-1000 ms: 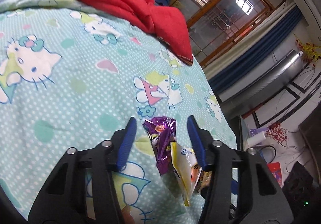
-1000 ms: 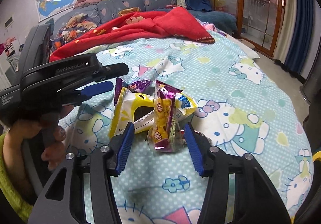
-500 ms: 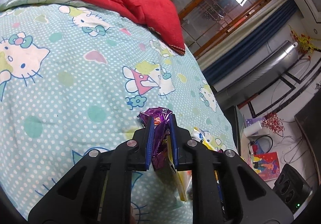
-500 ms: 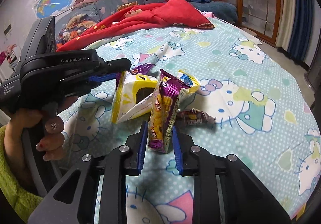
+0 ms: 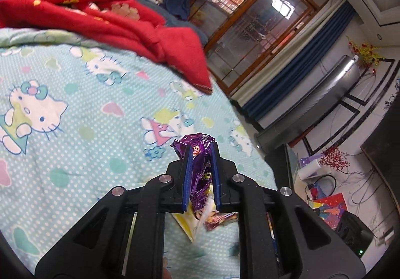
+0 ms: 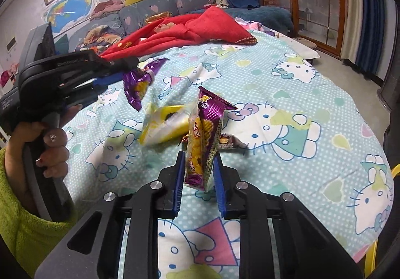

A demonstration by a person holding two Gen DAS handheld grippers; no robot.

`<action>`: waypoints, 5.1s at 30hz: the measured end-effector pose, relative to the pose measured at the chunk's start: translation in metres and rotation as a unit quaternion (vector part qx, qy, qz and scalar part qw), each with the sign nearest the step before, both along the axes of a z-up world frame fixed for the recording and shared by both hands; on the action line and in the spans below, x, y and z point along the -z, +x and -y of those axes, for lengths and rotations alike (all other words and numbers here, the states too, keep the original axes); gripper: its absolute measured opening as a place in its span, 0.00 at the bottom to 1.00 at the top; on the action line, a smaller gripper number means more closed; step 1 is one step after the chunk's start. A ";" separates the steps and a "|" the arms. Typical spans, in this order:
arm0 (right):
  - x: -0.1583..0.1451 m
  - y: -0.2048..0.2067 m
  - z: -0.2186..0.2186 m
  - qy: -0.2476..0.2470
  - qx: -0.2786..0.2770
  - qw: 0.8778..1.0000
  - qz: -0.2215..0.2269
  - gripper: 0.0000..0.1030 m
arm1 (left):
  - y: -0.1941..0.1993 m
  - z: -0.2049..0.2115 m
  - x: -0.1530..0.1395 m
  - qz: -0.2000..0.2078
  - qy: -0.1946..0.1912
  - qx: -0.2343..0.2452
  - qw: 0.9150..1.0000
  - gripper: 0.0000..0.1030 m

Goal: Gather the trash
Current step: 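Carry the purple wrapper and snack packet over the yellow bin with both tools, then open both tools to drop the wrapper and snack packet into the bin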

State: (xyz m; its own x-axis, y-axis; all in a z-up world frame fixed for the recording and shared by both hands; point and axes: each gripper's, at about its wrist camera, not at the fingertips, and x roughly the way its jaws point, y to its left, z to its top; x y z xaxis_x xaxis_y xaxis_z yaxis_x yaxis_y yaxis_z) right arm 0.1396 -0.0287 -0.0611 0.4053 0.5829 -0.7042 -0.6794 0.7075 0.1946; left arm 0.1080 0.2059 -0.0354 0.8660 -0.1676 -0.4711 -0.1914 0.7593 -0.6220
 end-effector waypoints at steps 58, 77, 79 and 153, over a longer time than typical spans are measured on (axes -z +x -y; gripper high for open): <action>-0.029 0.056 0.233 0.036 0.250 0.967 0.028 0.20 | 0.032 0.212 -0.035 0.032 0.123 0.210 0.969 0.09; -0.021 0.063 0.315 0.064 0.333 0.941 0.007 0.21 | 0.039 0.292 -0.033 0.045 0.156 0.281 0.946 0.09; -0.018 0.063 0.322 0.065 0.339 0.939 0.003 0.21 | 0.040 0.303 -0.032 0.046 0.162 0.292 0.941 0.09; -0.027 0.053 0.347 0.072 0.374 0.924 -0.001 0.58 | 0.066 0.342 -0.003 0.014 0.209 0.268 0.940 0.90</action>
State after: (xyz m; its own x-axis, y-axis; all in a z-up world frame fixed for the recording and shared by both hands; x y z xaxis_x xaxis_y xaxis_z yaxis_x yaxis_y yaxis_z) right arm 0.1927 -0.3757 -0.0340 0.7314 0.2273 -0.6430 -0.0088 0.9459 0.3244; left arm 0.1742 -0.1360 -0.0326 0.7228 -0.3882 -0.5717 0.3002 0.9215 -0.2462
